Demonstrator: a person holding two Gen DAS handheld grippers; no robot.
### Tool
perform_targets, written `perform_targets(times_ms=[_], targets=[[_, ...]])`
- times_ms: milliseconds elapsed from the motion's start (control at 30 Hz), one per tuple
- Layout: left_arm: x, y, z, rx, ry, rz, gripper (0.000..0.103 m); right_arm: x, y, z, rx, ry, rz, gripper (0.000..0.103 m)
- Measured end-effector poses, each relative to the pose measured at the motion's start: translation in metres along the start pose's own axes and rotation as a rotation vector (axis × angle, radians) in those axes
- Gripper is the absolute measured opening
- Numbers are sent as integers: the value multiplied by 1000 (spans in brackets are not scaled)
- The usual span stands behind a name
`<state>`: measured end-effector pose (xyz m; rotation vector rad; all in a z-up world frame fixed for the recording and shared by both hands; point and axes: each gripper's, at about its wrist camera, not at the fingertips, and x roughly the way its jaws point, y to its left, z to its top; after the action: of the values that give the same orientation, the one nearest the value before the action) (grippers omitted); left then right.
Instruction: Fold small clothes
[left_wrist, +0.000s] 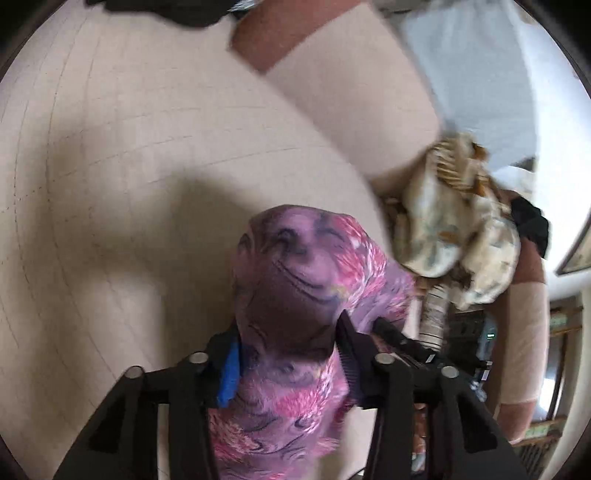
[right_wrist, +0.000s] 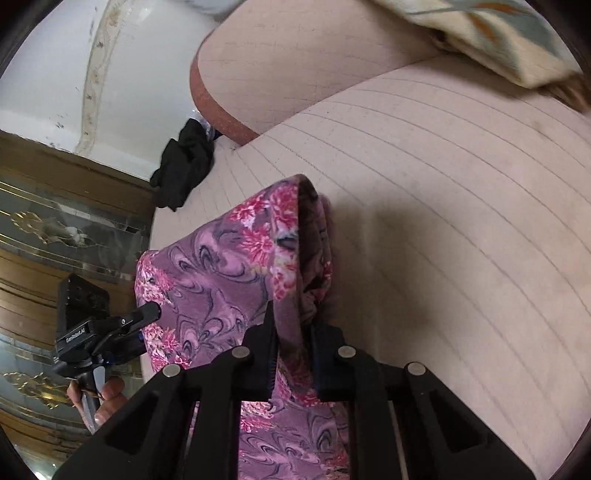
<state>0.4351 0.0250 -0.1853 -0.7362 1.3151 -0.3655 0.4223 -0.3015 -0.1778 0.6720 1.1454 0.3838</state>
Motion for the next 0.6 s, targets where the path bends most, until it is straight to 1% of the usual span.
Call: perform_targets(times_ms=[33, 67, 100, 133, 167, 200, 233, 267, 300, 333, 367, 400, 433, 500, 533, 600], targets=[[7, 10, 1, -10, 6, 34, 53, 13, -2, 5, -9, 6, -31, 20], [12, 22, -1, -13, 10, 66, 57, 21, -5, 6, -15, 14, -65, 22], [12, 31, -5, -12, 10, 35, 69, 32, -8, 4, -28, 26, -122, 25], [8, 39, -9, -21, 5, 1, 75, 45, -13, 0, -46, 55, -197, 30], [3, 47, -12, -52, -3, -2, 75, 51, -15, -3, -43, 68, -226, 34], [-5, 49, -14, -78, -7, 4, 75, 50, -19, -8, -28, 72, -221, 41], [-12, 47, -16, -69, -16, 4, 75, 43, -23, -15, -11, 65, -195, 43], [-25, 41, -21, -40, -49, 10, 75, 30, -24, -24, 6, 55, -166, 43], [-36, 35, -28, -19, -76, 26, 78, 21, -24, -30, 11, 45, -155, 49], [-49, 28, -42, 10, -107, 59, 82, 4, -21, -42, 12, 25, -143, 60], [-55, 23, -54, 34, -117, 82, 83, -7, -18, -53, 6, 14, -145, 66], [-62, 19, -72, 73, -124, 102, 83, -25, -13, -72, -11, -3, -156, 68], [-65, 17, -91, 111, -121, 112, 85, -36, -11, -88, -15, -12, -152, 68], [-67, 24, -123, 159, -106, 135, 86, -49, -10, -116, 9, -7, -127, 69], [-63, 28, -141, 167, -102, 149, 86, -55, -14, -139, 44, -15, -102, 69], [-55, 39, -162, 158, -72, 153, 86, -55, -17, -163, 65, -23, -92, 69]])
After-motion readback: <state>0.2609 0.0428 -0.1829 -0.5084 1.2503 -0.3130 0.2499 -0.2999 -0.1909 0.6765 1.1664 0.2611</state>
